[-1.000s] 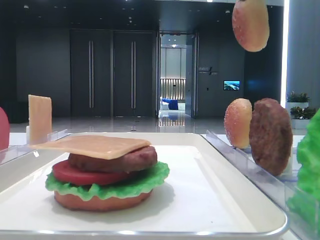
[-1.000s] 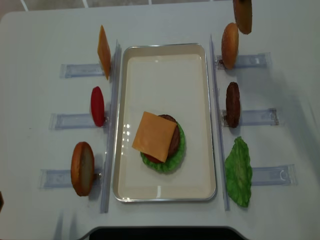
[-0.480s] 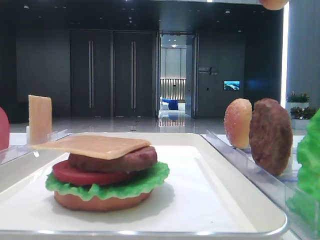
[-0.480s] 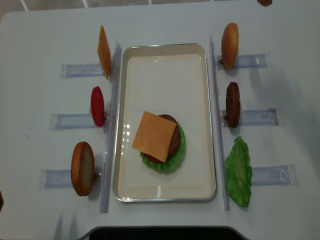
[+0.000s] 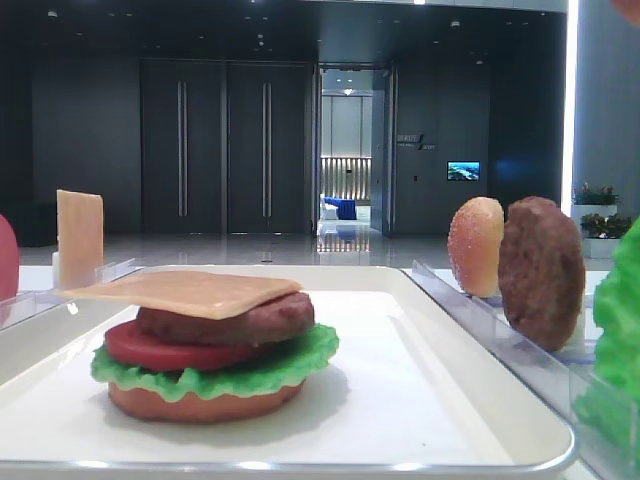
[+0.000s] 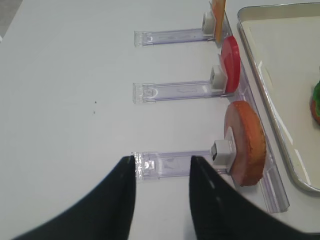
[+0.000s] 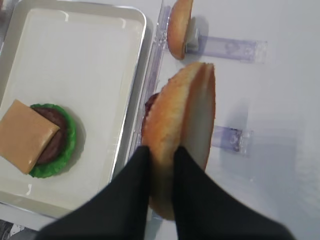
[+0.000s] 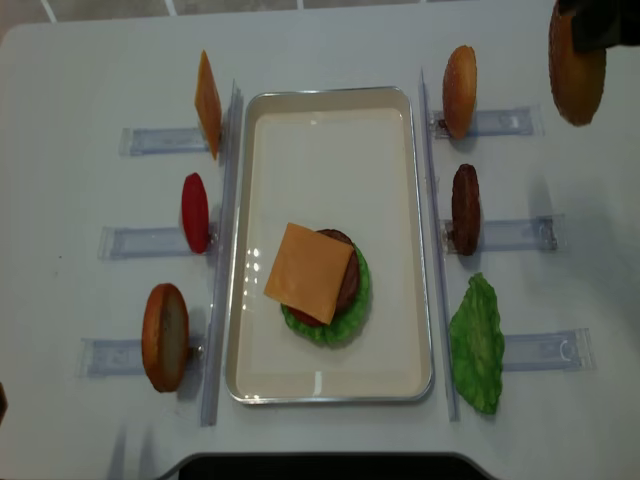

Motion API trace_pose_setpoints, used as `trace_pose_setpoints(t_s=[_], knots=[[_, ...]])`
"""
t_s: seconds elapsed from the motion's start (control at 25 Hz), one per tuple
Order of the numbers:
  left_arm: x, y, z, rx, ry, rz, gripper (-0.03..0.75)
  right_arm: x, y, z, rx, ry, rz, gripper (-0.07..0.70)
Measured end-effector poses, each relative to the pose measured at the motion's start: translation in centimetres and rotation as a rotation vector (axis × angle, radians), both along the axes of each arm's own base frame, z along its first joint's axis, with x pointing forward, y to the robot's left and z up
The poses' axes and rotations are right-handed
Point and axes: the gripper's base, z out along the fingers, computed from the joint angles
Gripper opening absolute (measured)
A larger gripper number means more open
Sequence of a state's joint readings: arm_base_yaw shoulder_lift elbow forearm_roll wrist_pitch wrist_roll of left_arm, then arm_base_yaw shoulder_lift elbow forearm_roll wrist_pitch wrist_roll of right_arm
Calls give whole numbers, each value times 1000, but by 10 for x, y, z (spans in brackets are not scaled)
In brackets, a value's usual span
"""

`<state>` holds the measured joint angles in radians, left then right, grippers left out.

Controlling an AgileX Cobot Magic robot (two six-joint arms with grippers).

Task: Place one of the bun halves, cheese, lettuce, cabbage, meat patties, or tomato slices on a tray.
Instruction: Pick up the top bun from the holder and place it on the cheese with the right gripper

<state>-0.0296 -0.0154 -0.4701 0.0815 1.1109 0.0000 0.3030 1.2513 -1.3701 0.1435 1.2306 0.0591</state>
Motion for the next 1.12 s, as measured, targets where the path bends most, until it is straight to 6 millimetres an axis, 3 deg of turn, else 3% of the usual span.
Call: trace_pose_setpoints(t_s=[0.32, 0.52, 1.12], knots=[[0, 0, 0, 0, 0, 0, 282, -40, 10, -13, 25, 44, 28, 85], [0, 0, 0, 0, 0, 0, 282, -54, 21, -19, 18, 58, 50, 85], [0, 0, 0, 0, 0, 0, 282, -65, 35, -25, 48, 111, 81, 85]])
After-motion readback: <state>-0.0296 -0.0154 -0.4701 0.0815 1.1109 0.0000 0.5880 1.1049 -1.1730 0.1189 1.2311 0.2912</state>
